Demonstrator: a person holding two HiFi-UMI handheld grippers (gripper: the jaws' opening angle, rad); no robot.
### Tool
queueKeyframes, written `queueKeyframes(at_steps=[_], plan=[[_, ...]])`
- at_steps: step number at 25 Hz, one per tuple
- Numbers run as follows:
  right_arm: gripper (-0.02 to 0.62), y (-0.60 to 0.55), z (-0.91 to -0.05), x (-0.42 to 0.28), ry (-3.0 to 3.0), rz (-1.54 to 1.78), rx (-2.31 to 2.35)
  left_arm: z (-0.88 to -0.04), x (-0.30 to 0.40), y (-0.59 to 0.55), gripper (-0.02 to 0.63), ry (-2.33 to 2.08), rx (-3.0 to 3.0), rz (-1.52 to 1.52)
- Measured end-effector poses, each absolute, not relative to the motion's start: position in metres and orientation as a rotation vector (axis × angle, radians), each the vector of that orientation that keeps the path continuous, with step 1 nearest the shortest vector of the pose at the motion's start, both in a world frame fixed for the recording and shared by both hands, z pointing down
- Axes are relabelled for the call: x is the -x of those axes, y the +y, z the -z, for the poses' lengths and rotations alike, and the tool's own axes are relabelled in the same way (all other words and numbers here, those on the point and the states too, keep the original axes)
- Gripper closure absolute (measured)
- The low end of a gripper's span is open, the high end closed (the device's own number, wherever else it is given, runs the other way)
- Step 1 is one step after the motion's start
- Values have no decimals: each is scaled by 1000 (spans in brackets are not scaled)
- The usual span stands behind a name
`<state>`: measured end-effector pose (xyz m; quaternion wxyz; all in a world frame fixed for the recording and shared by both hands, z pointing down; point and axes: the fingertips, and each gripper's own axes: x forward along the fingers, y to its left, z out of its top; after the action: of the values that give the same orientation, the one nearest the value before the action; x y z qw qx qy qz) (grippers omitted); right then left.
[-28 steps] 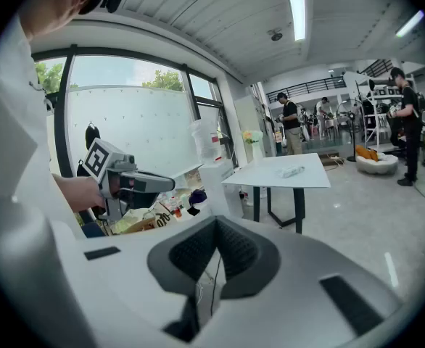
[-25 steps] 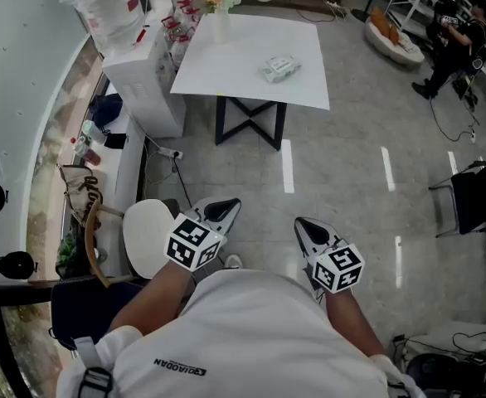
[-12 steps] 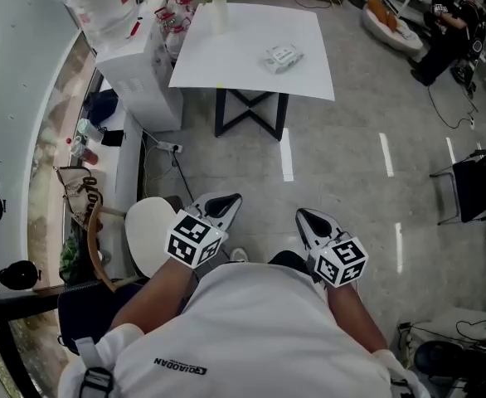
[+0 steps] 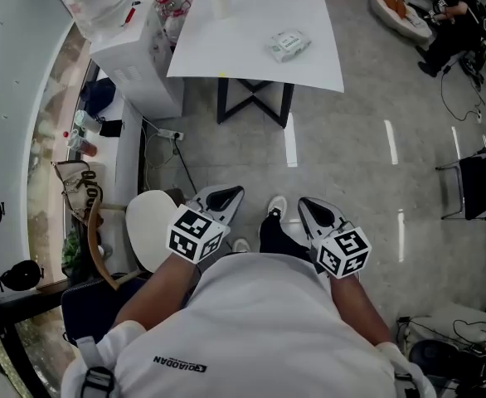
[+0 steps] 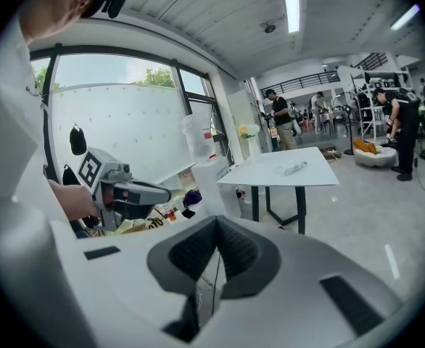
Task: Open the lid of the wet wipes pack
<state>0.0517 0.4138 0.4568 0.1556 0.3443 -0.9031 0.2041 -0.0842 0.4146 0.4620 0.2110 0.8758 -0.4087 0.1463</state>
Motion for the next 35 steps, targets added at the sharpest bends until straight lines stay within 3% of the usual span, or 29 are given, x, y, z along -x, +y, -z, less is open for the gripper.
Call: queueKeyframes(at_steps=[19,35], plan=[[589,183,-430,-59,-2695,-481,-818,-432,63,210,603,-1284,-2407,-387],[589,116,-446,-86,-2713,-538,-787,-442,29,147,603,-1303,-2375,-439]])
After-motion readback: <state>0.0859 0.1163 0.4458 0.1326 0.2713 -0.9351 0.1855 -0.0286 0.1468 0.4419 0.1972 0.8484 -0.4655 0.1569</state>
